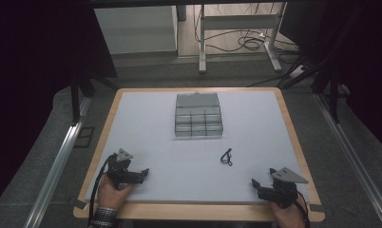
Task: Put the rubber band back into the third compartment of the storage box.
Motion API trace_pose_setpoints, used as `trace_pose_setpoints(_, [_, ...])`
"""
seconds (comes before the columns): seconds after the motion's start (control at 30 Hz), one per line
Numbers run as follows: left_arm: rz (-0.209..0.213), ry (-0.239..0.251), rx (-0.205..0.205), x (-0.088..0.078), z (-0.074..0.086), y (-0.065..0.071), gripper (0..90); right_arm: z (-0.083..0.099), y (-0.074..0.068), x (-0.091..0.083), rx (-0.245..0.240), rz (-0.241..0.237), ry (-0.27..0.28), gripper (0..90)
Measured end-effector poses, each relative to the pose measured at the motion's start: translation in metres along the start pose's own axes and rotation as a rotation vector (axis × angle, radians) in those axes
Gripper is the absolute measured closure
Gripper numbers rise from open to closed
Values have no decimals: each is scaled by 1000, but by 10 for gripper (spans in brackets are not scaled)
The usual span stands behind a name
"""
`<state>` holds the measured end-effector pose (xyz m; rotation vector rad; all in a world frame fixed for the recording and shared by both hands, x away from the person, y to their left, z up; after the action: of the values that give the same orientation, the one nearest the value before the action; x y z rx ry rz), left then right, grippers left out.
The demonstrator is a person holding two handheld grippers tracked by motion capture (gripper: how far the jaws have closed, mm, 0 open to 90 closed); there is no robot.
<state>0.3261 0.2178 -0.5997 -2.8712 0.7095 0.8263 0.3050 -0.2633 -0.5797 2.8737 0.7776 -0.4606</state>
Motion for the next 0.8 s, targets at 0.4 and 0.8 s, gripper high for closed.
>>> trace_pose_setpoints(0.4, [0, 0, 0, 0, 0, 0, 0, 0, -1, 1, -10, -12, -7, 128])
trace_pose_setpoints(0.8, [0, 1, -2, 0, 0, 0, 0, 0, -1, 1, -8, -11, -6, 127])
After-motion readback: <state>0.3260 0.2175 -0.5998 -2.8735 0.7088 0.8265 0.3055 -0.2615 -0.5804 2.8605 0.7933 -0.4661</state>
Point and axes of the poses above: each handheld gripper's, and its own axes: x roughly forward along the jaws, z roughly out of its underside, y roughly to its right, the point moved 6 cm from there along x, roughly forward along the jaws, and after that the axes turned 15 degrees about y, right-handed, at the moved point
